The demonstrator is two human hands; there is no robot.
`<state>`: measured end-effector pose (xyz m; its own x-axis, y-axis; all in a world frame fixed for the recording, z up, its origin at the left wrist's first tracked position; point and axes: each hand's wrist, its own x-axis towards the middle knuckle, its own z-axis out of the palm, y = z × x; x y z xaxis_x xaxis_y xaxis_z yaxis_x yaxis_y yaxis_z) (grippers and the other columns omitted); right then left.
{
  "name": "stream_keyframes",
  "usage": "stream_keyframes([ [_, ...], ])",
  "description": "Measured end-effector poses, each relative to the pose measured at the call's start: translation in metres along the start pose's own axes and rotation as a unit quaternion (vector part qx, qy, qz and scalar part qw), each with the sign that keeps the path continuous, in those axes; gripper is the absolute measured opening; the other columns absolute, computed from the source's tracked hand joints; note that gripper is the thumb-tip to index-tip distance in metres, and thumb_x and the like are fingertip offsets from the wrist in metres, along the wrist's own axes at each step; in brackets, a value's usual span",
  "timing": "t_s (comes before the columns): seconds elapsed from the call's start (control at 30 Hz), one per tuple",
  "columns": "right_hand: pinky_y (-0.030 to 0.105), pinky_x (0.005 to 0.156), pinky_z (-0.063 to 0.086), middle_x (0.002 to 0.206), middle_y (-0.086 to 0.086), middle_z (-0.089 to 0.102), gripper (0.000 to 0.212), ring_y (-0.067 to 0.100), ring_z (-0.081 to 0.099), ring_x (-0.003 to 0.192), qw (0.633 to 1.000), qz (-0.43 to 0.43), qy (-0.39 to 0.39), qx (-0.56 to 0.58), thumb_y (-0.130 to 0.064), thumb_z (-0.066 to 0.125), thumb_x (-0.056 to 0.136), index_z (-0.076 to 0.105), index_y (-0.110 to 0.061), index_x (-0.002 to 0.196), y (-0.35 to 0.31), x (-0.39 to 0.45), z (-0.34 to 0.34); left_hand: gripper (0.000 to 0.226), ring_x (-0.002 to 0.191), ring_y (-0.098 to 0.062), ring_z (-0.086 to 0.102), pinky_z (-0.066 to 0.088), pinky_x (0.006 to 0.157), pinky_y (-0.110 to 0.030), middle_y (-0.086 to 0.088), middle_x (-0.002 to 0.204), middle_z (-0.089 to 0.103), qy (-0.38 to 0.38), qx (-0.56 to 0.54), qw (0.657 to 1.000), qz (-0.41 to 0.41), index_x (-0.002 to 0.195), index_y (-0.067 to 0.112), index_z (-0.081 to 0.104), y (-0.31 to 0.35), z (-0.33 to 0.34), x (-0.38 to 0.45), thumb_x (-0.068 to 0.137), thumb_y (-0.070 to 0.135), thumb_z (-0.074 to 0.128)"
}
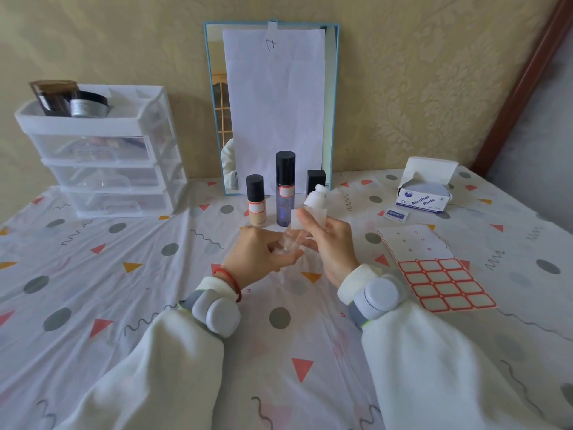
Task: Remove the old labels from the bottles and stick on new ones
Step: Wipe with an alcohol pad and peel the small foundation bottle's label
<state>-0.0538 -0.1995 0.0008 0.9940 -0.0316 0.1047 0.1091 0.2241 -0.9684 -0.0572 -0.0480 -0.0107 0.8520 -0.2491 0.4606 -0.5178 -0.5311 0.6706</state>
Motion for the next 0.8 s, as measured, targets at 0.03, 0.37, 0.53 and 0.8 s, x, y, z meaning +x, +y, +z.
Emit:
stream_keyframes([
  [0.03, 0.028, 0.068, 0.058, 0.083, 0.007, 0.075, 0.016, 0.023, 0.073, 0.08, 1.0, 0.003, -0.01, 0.006, -0.026, 0.071, 0.085, 0.072, -0.012, 0.091, -0.001, 0.0, -0.001, 0.022, 0.048, -0.021, 0.062, 0.055, 0.055, -0.039, -0.013, 0.059, 0.066, -0.006, -0.012, 1.0, -0.016, 0.072, 0.001, 0.071, -0.001, 0.0, 0.0, 0.078, 0.021, 0.078],
  [0.37, 0.027, 0.075, 0.055, 0.106, 0.009, 0.073, 0.029, 0.023, 0.07, 0.096, 0.997, 0.012, -0.063, 0.041, -0.023, 0.066, 0.088, 0.069, -0.012, 0.114, -0.004, 0.003, -0.006, 0.021, 0.059, -0.023, 0.071, 0.057, 0.057, -0.026, -0.002, 0.071, 0.074, -0.043, -0.16, 0.981, -0.101, 0.081, 0.004, 0.075, -0.002, -0.009, 0.001, 0.081, 0.024, 0.074],
  [0.53, 0.023, 0.074, 0.056, 0.095, 0.005, 0.075, 0.019, 0.017, 0.071, 0.088, 0.996, 0.006, -0.052, 0.072, -0.008, 0.062, 0.09, 0.076, -0.021, 0.093, -0.003, 0.004, -0.007, 0.036, 0.073, -0.029, 0.073, 0.059, 0.066, -0.031, -0.017, 0.081, 0.074, -0.039, -0.237, 0.964, -0.116, 0.088, -0.005, 0.071, 0.004, -0.011, 0.0, 0.077, 0.029, 0.072],
  [0.8, 0.018, 0.075, 0.056, 0.09, 0.003, 0.075, 0.01, 0.015, 0.07, 0.086, 0.983, -0.013, -0.032, -0.182, -0.01, 0.074, 0.081, 0.074, -0.008, 0.091, 0.007, 0.008, -0.014, 0.042, 0.086, -0.031, 0.072, 0.058, 0.081, -0.04, -0.022, 0.094, 0.072, 0.032, -0.238, 0.966, -0.097, 0.099, -0.007, 0.068, 0.0, -0.023, 0.001, 0.078, 0.029, 0.069],
])
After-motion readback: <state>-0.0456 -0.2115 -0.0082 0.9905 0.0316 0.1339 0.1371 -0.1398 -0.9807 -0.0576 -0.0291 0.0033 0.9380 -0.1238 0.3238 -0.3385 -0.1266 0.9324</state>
